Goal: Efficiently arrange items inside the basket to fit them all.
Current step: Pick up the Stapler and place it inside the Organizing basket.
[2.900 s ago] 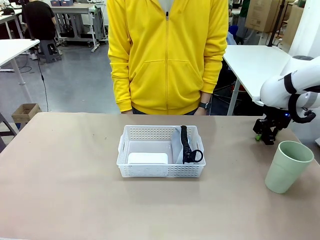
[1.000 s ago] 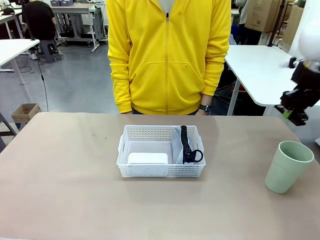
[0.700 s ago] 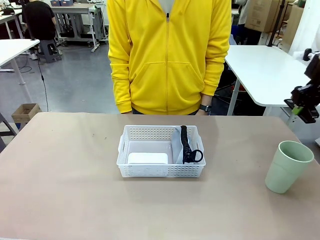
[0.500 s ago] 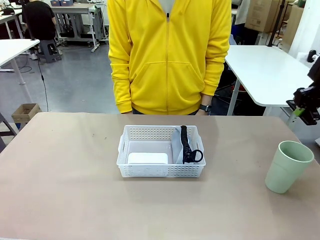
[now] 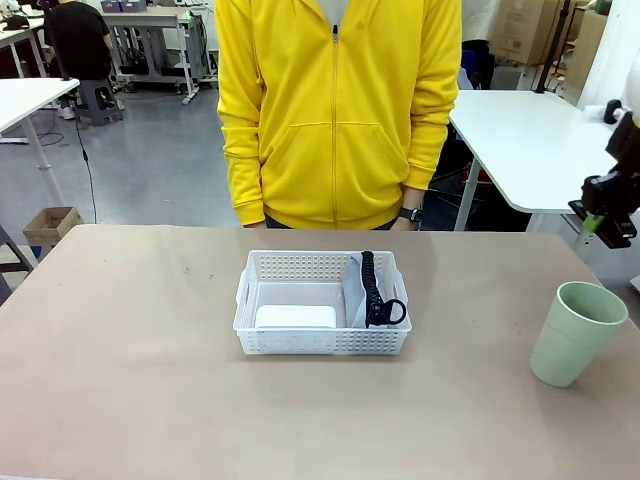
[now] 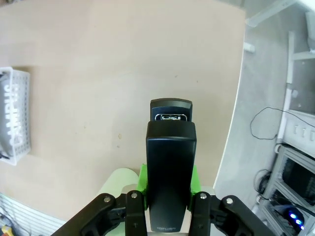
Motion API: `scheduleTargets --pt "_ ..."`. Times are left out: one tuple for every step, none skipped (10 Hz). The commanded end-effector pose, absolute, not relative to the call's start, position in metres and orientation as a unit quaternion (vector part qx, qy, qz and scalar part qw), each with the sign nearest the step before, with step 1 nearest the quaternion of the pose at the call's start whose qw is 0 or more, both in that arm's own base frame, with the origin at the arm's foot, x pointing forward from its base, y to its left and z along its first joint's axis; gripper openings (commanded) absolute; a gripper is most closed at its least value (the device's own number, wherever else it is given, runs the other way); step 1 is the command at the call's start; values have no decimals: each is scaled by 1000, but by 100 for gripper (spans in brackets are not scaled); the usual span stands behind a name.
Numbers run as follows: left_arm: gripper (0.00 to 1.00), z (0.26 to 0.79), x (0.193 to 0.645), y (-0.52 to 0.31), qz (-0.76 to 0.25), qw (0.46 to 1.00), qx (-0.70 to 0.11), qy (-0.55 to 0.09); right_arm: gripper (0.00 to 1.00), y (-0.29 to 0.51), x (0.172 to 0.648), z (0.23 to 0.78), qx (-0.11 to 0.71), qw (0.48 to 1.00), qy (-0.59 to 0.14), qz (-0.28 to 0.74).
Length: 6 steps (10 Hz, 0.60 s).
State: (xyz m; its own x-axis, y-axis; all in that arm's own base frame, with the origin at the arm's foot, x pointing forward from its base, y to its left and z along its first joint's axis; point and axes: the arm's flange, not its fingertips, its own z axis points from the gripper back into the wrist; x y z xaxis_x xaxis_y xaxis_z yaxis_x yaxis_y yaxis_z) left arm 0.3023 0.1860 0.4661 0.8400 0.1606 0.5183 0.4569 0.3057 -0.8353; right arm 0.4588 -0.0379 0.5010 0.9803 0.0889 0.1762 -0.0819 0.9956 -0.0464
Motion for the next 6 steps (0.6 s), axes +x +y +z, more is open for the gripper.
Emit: scheduleTargets --pt "100 470 302 183 -94 756 -589 -271 37 15 464 549 -73 989 -116 54" --pt "100 470 302 183 -94 756 -589 -271 37 56 470 568 -79 983 -133 96" --pt "100 470 302 183 -94 756 -589 -271 37 109 478 581 -81 973 -146 157" --pt "100 470 302 183 -94 756 -589 -271 37 142 483 585 -94 966 -147 192" --pt "100 470 302 183 -94 756 -589 -271 37 192 489 584 -93 950 -149 259" --pt "100 470 302 183 -94 756 -589 -271 37 235 489 581 -82 931 -154 321"
